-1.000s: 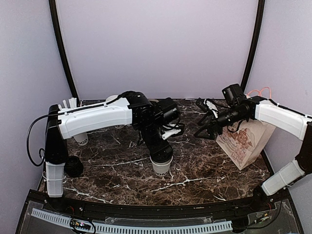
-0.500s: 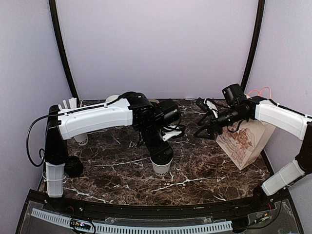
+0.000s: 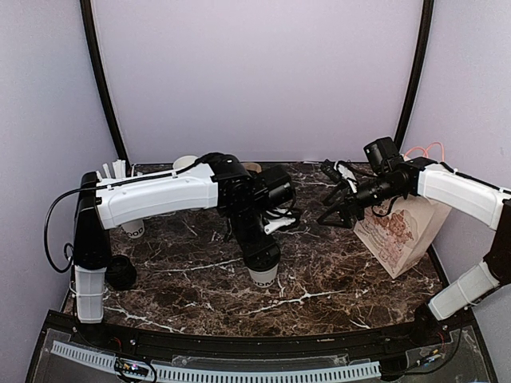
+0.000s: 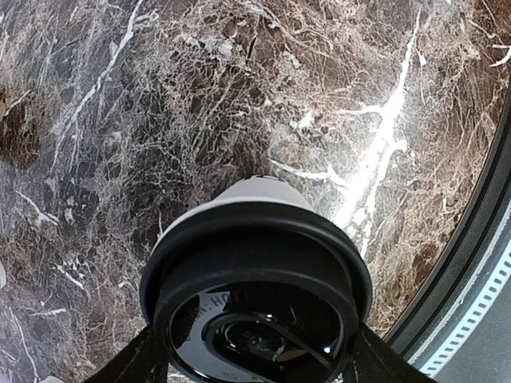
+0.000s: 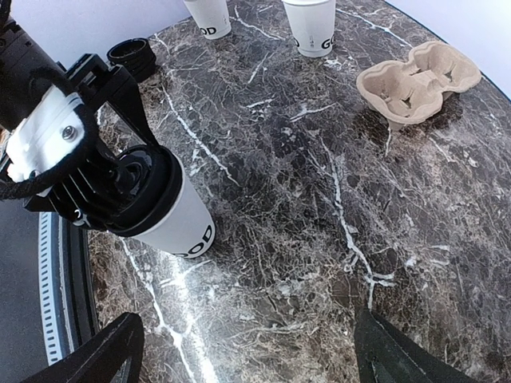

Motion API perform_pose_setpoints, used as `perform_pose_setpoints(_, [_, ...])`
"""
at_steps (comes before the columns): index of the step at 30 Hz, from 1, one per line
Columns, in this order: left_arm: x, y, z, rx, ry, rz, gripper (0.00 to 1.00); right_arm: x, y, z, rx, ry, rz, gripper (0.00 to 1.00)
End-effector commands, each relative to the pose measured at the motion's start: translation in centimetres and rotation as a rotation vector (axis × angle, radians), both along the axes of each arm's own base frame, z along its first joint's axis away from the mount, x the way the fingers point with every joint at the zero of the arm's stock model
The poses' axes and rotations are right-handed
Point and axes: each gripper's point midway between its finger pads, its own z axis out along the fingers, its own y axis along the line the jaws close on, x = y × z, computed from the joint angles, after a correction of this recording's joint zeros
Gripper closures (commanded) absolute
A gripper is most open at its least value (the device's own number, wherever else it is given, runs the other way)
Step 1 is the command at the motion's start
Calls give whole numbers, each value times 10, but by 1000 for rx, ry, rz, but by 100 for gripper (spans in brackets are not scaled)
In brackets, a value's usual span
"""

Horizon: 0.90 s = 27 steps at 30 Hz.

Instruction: Pack the takeout coffee

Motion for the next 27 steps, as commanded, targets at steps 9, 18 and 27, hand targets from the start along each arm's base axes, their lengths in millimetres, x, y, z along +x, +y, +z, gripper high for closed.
perform_pose_setpoints(9, [4, -1, -5, 39, -32, -28, 17, -1, 2, 2, 31, -5, 9, 7])
perform_pose_setpoints(18, [6, -3, 19, -15, -69, -26, 4, -1, 4, 3, 42, 14, 19, 7])
perform_pose_setpoints(27, [11, 2, 61, -93, -144, -13, 1, -1, 7, 3, 50, 33, 24, 8])
